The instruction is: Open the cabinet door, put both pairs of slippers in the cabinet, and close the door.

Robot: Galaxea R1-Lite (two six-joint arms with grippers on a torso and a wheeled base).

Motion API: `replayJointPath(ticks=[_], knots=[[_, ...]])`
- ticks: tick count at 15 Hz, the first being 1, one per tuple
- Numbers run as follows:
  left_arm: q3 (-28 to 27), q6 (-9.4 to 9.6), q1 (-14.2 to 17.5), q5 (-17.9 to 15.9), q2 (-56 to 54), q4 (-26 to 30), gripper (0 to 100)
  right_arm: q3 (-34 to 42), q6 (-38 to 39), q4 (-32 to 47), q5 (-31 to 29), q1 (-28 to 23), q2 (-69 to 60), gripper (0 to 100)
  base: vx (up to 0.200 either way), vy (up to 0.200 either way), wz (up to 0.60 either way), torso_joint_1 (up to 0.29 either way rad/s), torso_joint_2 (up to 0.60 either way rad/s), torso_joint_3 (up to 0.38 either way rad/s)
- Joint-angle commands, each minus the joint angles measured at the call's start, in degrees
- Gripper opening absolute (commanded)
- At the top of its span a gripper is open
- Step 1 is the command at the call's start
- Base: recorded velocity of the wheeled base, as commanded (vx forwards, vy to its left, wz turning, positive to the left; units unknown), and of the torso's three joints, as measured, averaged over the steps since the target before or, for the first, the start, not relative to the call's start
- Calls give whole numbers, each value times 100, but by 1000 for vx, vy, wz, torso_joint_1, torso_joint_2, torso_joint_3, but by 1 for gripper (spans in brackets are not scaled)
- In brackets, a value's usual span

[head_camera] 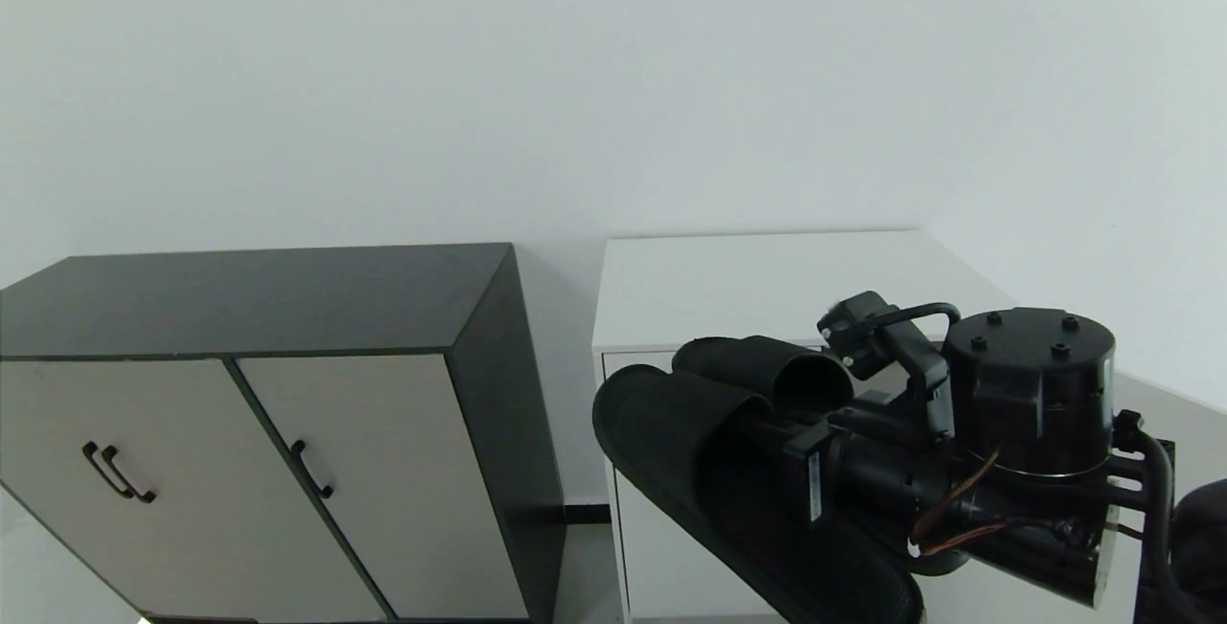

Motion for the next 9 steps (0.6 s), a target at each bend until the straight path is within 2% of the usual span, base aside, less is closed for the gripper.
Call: replayJointPath(ticks=[1,2,6,9], knots=[[-8,2,4,1,9,2,0,26,0,-3,3,-20,41,0,0,0,0,0,0,0],[1,2,4,1,9,2,0,26,9,-3,3,-20,41,0,0,0,0,0,0,0],[1,2,4,1,9,2,0,26,9,-3,3,-29,50,0,0,-200,0,0,-1,1],[1,2,4,1,9,2,0,70,9,-65,11,-239,6,0,0,-200,0,5,4,-2]])
